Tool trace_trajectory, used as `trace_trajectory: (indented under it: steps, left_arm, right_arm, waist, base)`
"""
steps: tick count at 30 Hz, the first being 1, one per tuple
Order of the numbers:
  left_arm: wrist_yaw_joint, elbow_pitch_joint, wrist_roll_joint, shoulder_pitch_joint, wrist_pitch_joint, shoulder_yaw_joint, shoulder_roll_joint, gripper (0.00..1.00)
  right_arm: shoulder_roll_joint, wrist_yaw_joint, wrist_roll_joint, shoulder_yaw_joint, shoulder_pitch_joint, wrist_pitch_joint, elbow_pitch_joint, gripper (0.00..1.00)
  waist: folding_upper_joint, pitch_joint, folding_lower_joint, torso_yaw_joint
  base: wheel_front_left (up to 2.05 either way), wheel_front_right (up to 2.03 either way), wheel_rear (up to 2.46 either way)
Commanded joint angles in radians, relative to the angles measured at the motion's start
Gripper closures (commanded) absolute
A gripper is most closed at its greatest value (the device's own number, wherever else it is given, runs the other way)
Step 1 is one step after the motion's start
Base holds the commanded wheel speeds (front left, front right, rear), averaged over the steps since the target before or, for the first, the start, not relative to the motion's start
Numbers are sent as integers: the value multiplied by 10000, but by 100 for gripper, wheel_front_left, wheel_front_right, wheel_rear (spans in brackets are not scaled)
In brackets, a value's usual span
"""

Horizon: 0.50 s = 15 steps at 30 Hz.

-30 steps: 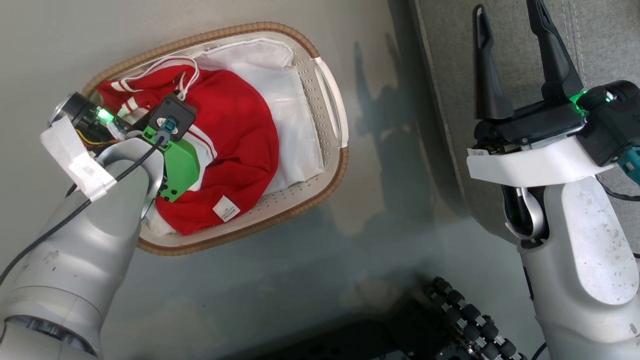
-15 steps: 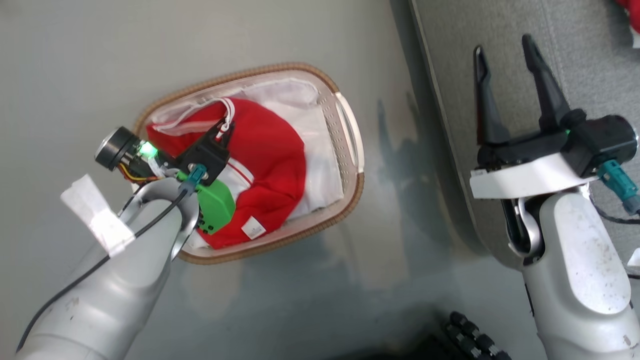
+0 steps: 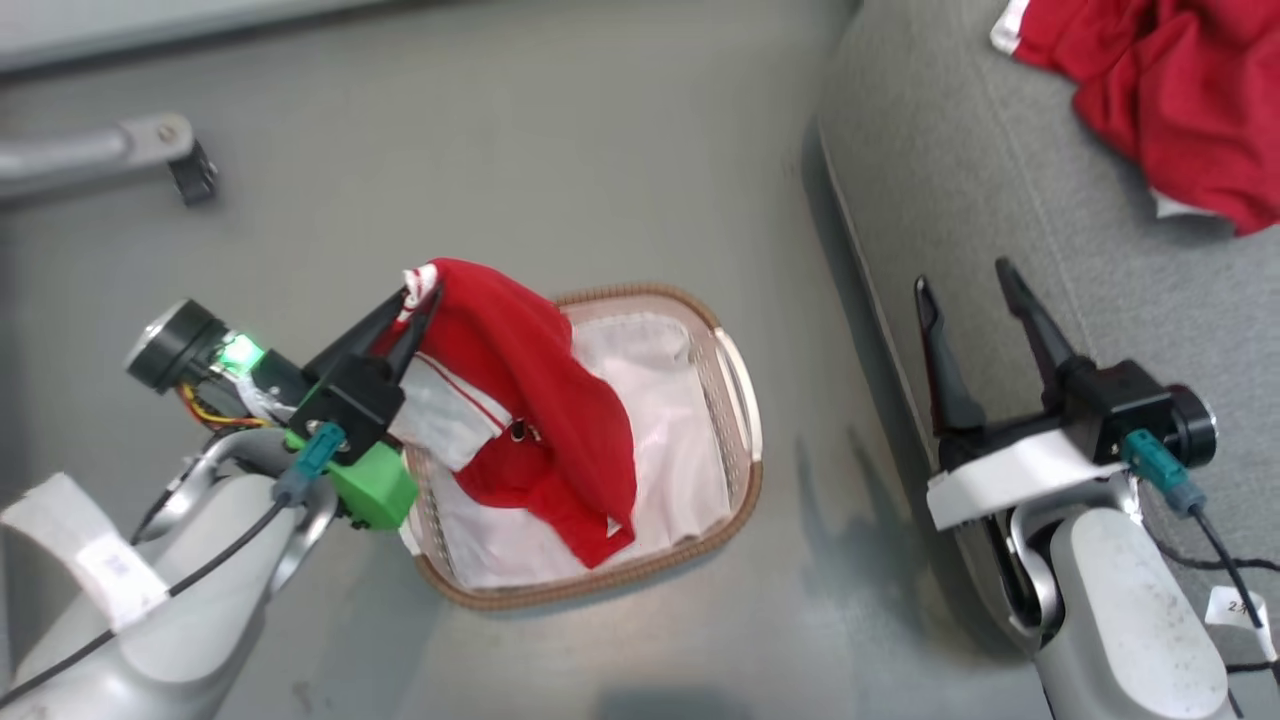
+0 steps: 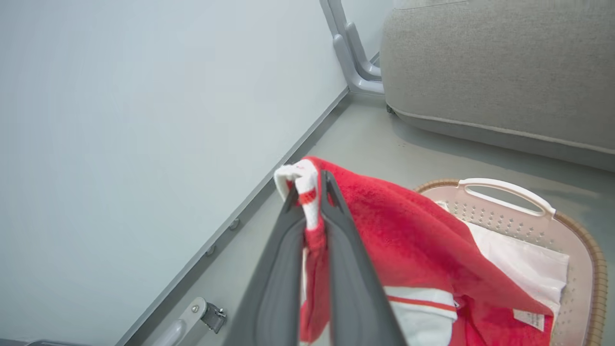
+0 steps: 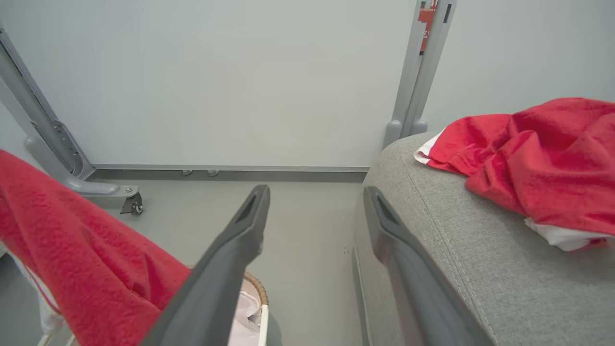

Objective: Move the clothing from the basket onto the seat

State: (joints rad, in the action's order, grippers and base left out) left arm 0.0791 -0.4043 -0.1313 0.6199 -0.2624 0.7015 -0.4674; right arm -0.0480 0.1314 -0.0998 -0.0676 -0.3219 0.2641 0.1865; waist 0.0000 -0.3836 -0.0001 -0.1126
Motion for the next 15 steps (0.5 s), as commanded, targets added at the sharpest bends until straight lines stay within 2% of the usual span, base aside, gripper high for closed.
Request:
trace_trajectory:
  steps: [1, 8, 15]
  left_arm:
    - [33, 230, -57, -209, -34, -68, -200, 100]
    - [138, 1576, -160, 495, 538, -348, -907, 100]
    - [143, 2420, -269, 1637, 1281, -643, -760, 100]
  right_arm:
    - [-45, -14, -21, -38, 320, 5, 102, 0]
    - [-42, -14, -289, -469, 818, 4, 289, 0]
    - [-42, -14, -448, -1259, 643, 5, 223, 0]
  waist:
    - [0, 1944, 1, 369]
    - [0, 3014, 1, 315]
    - [0, 3448, 1, 362]
  base:
    - [0, 0, 0]
    - [0, 0, 0]
    - [0, 0, 0]
